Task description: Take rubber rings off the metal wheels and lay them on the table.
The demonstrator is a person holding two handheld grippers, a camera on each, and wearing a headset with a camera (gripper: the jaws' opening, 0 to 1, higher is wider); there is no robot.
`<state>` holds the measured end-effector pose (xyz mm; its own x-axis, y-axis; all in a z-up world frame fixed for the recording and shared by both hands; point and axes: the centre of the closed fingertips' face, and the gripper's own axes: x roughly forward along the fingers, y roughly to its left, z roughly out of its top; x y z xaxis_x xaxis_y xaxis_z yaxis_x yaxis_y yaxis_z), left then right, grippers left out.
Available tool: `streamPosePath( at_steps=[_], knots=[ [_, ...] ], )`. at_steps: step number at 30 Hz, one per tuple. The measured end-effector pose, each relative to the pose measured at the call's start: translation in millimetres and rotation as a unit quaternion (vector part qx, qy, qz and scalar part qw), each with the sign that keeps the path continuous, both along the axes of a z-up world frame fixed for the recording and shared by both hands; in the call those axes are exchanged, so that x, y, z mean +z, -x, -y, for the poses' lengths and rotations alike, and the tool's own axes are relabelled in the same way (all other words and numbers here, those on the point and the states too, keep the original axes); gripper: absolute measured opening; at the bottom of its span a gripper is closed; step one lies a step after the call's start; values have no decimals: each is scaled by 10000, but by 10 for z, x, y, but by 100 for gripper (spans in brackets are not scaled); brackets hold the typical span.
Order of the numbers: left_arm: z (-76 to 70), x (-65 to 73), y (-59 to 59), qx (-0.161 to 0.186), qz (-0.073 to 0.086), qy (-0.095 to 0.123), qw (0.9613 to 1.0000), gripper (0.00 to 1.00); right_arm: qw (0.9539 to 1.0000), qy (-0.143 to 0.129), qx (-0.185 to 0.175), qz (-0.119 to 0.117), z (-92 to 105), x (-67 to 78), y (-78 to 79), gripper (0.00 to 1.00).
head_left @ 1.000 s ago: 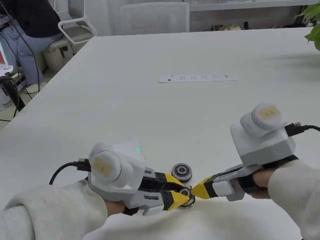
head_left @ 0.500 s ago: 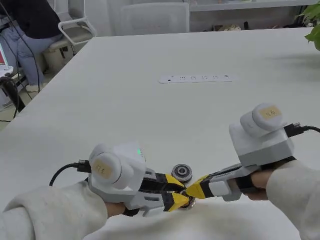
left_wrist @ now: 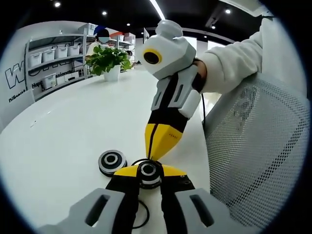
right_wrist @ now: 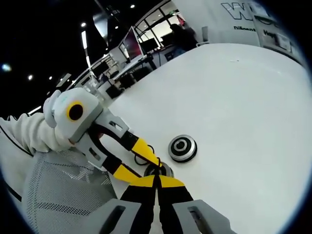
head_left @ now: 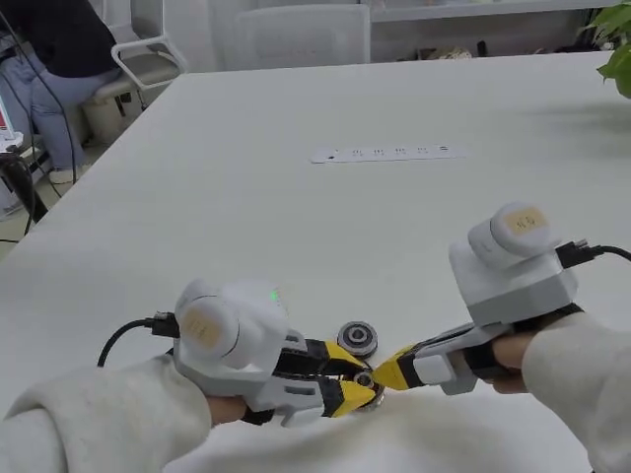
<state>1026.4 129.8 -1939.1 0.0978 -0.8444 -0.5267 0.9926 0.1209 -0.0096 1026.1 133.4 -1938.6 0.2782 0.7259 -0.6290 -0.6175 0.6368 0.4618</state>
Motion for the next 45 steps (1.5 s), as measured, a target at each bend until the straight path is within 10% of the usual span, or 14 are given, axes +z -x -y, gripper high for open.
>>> streamPosePath(
  at_steps=[2, 19, 45],
  knots=[
    [0, -5, 3, -65, 142, -83, 9998, 10, 10000, -16, -24, -3, 4, 6, -4, 0],
    [9, 99, 93, -185, -199, -30, 9996, 24, 9999, -44, -101, -18, 36, 14, -20, 0],
    [-80, 541, 130, -321, 317, 65, 9990, 68, 9997, -171, -186, -24, 49, 71, -43, 0]
  ],
)
